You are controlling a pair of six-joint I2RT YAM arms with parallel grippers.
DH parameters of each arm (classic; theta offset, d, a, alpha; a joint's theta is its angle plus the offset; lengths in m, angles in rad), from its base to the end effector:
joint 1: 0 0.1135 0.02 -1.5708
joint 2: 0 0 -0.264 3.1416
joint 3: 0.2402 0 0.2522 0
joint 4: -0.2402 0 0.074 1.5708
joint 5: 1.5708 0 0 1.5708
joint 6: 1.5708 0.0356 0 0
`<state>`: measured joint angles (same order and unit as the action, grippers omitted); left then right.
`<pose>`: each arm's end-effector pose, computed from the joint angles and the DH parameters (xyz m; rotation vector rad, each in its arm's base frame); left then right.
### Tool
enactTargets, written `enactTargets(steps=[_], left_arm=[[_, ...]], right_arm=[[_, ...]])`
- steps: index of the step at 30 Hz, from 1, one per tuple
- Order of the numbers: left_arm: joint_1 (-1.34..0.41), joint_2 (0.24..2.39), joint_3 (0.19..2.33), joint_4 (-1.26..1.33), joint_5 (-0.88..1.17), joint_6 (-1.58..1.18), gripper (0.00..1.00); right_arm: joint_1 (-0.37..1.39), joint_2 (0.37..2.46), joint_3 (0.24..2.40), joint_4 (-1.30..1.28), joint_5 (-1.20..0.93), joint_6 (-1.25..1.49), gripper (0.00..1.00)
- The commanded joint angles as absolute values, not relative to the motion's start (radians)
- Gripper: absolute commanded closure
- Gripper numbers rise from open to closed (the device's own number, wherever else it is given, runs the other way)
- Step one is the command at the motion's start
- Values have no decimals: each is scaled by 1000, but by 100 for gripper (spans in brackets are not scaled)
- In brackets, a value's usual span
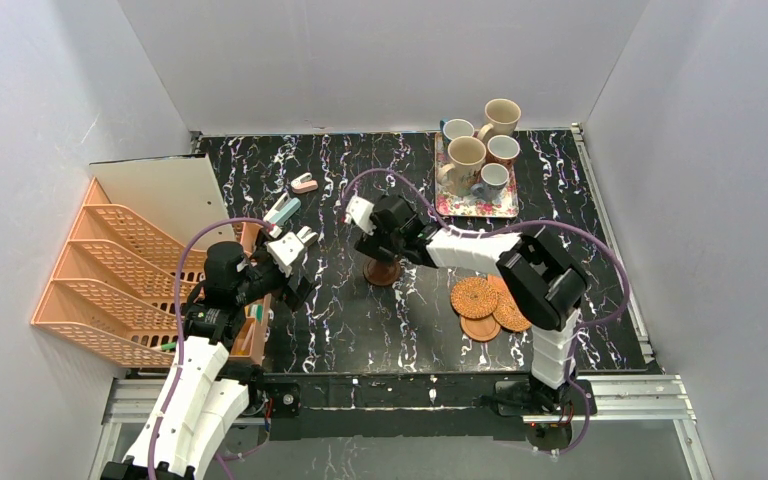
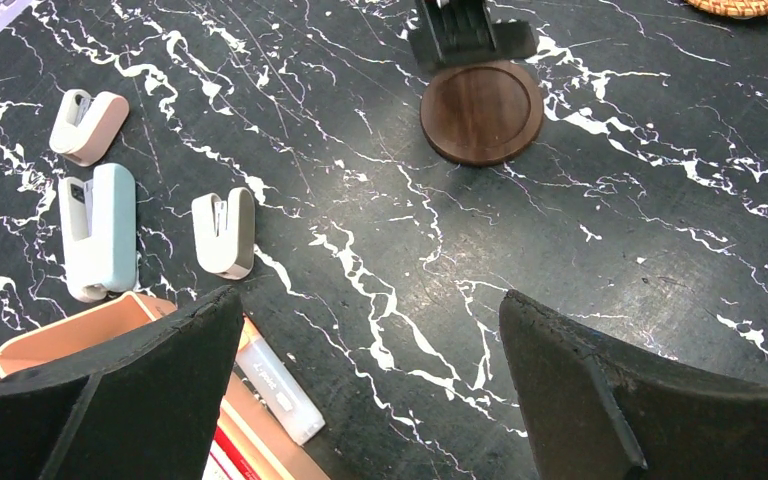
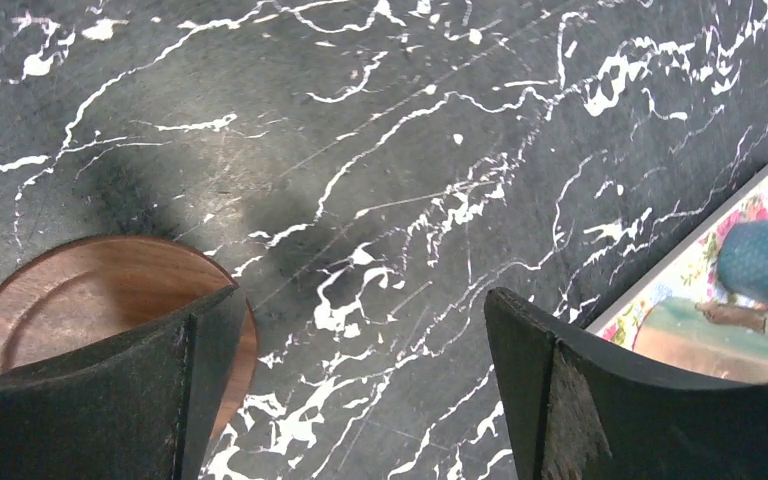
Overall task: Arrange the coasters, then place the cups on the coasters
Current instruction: Move the coaster to the center of the board.
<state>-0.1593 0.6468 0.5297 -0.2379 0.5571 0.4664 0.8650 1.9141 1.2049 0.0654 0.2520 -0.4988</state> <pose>0.1524 -0.0435 0.2673 0.9181 1.6441 -0.3254 0.2796 0.3144 0.1830 -1.2713 1.7858 -0.0734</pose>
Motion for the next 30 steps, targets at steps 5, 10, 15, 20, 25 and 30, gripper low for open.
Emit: enactTargets(steps=[5, 10, 15, 20, 25, 30], left_arm=[[-156, 653, 533, -217, 534, 448, 2], [-156, 660, 534, -218, 529, 449, 2], [-156, 657, 538, -223, 524, 448, 2], [-156, 652, 540, -229, 523, 451, 2], [-156, 646, 543, -239, 534, 456, 2], [-155, 651, 545, -241, 537, 459, 2]], right_arm=[[814, 1633, 1255, -174, 45, -228, 2], [792, 1476, 1185, -226, -16, -160, 2], [750, 1337, 1124, -288, -93, -137, 2], [741, 1213, 1065, -388, -116, -256, 2], [736, 1152, 1059, -534, -8, -362, 2], [729, 1147, 992, -595, 80, -427, 2]])
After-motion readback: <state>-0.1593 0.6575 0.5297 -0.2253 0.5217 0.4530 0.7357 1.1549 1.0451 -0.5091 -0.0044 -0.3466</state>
